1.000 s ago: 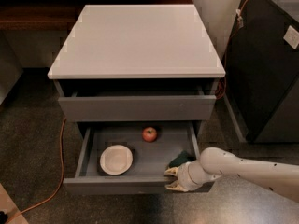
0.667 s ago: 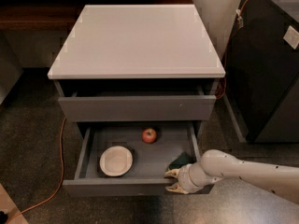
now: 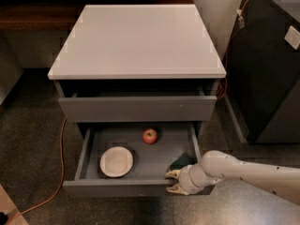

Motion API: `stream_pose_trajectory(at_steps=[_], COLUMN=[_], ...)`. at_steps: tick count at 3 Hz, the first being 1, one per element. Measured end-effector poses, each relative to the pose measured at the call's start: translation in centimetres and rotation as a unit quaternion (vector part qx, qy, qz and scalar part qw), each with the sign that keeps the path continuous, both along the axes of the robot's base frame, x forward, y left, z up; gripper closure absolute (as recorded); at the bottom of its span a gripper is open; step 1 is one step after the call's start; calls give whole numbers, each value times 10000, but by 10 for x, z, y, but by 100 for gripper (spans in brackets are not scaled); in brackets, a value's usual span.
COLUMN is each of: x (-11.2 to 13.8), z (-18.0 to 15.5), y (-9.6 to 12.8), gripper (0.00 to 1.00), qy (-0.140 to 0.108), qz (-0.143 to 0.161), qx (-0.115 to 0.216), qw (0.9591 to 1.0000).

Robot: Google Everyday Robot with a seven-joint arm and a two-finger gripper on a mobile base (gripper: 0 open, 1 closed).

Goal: Pick apple from middle drawer and place on counter

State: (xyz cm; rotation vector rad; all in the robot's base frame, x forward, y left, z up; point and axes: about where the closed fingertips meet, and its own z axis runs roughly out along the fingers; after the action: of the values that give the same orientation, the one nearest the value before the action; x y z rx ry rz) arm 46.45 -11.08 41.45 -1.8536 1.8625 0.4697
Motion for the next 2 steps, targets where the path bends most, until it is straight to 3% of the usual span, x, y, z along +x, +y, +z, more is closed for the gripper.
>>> stream_pose_trajectory(at_steps=[2], x=[0], z=[0], y=[0], gripper=[56], qy=[1], qz=[0], qx=[0], qw=[10000])
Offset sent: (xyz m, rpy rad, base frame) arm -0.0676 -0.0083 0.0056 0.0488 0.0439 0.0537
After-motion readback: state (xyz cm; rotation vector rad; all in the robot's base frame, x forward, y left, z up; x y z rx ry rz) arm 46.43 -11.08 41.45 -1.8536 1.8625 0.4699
